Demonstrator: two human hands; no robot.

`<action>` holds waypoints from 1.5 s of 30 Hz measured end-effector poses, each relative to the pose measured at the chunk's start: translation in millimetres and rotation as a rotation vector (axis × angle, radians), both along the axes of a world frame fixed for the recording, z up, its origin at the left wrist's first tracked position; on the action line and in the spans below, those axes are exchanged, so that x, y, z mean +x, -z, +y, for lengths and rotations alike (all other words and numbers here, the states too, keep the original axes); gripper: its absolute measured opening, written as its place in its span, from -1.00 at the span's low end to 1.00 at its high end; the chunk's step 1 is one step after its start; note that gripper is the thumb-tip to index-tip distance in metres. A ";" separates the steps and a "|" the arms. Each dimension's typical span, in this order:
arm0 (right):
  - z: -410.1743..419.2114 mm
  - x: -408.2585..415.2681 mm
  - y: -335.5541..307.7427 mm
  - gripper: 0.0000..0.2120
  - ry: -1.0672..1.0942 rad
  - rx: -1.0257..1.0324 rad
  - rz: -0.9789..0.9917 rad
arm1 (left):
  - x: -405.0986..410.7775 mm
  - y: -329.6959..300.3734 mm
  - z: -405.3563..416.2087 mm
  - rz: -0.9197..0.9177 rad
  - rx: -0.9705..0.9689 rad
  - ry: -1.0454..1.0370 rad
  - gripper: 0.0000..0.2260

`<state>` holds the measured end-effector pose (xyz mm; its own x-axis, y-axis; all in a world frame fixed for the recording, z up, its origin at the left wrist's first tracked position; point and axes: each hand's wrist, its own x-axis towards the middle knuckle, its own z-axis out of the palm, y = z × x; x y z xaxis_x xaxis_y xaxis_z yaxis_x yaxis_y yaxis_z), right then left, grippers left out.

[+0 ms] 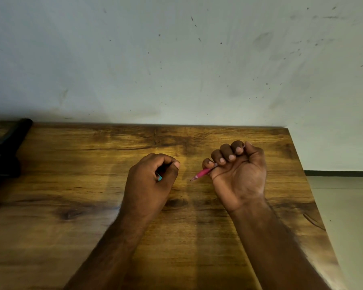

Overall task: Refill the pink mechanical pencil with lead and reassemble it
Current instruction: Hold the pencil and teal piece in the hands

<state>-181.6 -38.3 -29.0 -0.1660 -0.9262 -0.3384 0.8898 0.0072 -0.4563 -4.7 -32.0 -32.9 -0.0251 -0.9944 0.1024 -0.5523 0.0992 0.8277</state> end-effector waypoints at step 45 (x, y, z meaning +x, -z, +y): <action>1.5 2.9 -1.9 -0.55 -0.063 -0.043 0.052 | 0.6 0.5 -0.5 0.009 -0.003 -0.002 -0.94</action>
